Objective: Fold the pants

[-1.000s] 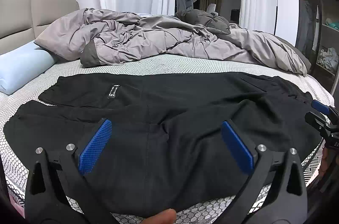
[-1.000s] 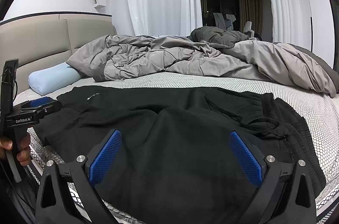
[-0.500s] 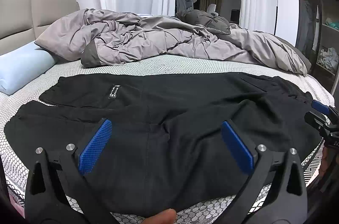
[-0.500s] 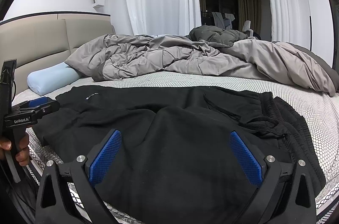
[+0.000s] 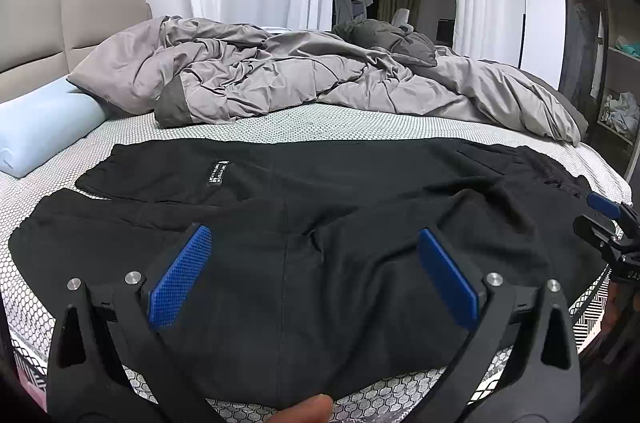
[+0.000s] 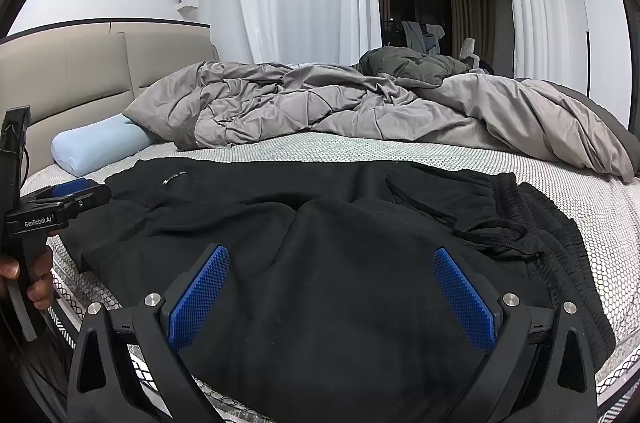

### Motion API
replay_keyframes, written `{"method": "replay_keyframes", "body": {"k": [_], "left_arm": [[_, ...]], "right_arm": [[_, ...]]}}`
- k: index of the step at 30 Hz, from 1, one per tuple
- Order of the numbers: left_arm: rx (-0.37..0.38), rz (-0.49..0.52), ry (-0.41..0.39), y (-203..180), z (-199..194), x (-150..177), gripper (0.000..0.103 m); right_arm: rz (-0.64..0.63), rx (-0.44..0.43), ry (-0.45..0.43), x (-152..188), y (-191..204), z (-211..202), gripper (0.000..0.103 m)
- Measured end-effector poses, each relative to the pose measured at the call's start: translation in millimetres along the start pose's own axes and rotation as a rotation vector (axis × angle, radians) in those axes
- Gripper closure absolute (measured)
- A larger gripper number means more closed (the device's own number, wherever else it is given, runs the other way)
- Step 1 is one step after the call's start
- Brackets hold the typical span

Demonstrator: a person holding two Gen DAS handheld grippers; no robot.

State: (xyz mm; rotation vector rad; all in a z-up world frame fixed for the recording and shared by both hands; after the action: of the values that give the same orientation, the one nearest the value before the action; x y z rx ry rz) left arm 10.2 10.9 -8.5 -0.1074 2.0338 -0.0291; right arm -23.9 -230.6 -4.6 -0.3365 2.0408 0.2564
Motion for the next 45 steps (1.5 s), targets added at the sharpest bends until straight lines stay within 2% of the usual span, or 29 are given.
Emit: {"method": "replay_keyframes", "body": {"k": [15, 19, 22, 26, 29, 32, 34, 37, 40, 43, 44, 45], "left_arm": [[0.020, -0.002, 0.007, 3, 1, 0, 0.000], [0.019, -0.012, 0.021, 12, 2, -2, 0.001], [0.010, 0.007, 0.021, 16, 3, -7, 0.001], [-0.010, 0.039, 0.035, 18, 10, -12, 0.001], [-0.011, 0.047, 0.049, 22, 19, -20, 0.000], [-0.047, 0.048, 0.056, 33, 29, -30, 0.000], [-0.071, 0.029, 0.057, 46, 34, -36, 0.001], [-0.098, -0.057, 0.071, 74, 42, -41, 0.001], [-0.110, -0.131, 0.095, 96, 50, -39, 0.001], [-0.141, -0.128, 0.096, 104, 56, -37, 0.001], [-0.149, -0.120, 0.092, 104, 57, -37, 0.001], [-0.155, -0.112, 0.089, 104, 59, -37, 0.001]], "right_arm": [[0.041, -0.033, 0.012, 1, -5, 4, 0.000], [0.032, -0.071, 0.070, 3, -5, 12, 0.000], [-0.007, -0.051, 0.110, -1, -8, 14, 0.000], [0.021, -0.061, 0.179, -17, -39, 19, 0.000], [0.061, -0.036, 0.235, -32, -79, 30, 0.000], [0.078, 0.006, 0.301, -48, -123, 51, 0.013], [0.102, 0.036, 0.371, -59, -156, 73, 0.017], [0.164, 0.009, 0.438, -72, -199, 107, 0.020], [0.219, -0.003, 0.501, -83, -237, 148, 0.034], [0.257, -0.017, 0.566, -88, -262, 187, 0.035], [0.262, -0.006, 0.596, -87, -269, 200, 0.039], [0.270, 0.019, 0.627, -85, -277, 215, 0.059]]}}
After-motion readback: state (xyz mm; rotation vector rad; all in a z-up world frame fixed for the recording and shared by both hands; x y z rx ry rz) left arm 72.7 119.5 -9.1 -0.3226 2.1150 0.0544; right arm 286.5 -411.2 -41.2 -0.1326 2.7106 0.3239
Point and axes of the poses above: each gripper's, at about its wrist camera, not at the fingertips, and z roughly the way its jaws point, y to its left, x to its underside, the point moved 1 cm from there along z, roughly the way its jaws point, and after that the axes turned 1 degree about -x, right-handed, at the moved point
